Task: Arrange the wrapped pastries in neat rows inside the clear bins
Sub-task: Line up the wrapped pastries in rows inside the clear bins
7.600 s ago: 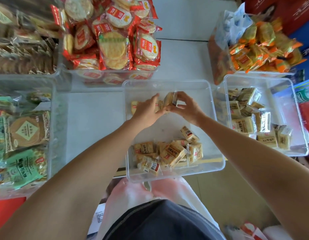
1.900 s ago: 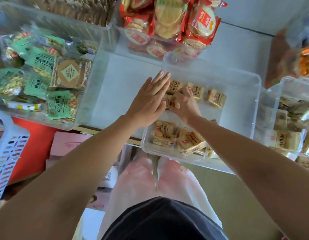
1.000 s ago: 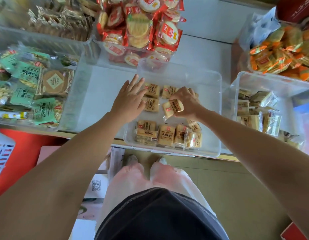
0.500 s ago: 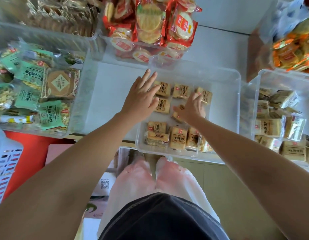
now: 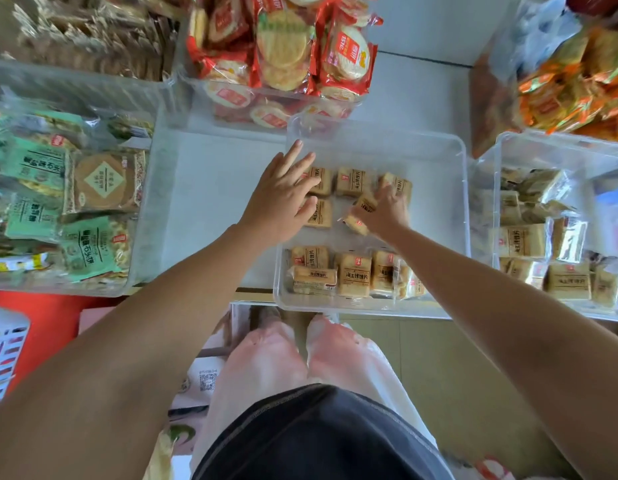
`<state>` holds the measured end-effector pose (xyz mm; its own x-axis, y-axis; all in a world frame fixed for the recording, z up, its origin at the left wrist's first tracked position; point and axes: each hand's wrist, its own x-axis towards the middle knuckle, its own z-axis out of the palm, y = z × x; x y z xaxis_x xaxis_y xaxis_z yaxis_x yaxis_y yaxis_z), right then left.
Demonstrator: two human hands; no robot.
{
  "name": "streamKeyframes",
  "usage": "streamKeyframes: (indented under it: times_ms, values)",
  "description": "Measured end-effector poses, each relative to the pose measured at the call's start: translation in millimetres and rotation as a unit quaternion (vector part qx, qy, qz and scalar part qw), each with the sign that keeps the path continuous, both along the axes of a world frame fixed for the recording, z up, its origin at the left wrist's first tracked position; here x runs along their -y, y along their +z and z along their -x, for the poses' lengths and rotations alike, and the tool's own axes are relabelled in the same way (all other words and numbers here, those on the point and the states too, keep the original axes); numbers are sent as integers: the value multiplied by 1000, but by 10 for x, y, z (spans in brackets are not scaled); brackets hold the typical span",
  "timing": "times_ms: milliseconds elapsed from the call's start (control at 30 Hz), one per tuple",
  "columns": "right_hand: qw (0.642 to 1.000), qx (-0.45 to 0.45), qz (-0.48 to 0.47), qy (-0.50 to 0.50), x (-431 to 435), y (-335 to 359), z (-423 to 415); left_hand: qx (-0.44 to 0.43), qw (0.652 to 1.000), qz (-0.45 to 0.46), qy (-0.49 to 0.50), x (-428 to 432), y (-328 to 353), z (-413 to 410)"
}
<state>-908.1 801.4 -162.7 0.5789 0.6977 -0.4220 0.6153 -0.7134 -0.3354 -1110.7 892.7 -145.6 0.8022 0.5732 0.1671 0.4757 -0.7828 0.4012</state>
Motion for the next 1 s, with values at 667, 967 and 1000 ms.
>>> streamKeyframes:
  times_ms: [667, 967, 1000]
  values:
    - [966, 141, 52, 210, 108, -62, -10, 15, 999, 26, -33, -74, 23, 22]
    - [984, 67, -18, 165, 127, 104, 86, -46, 998, 3, -36, -69, 68, 9]
    - [978, 51, -32, 199, 157, 174, 66, -58, 998, -1, -35, -70, 80, 9]
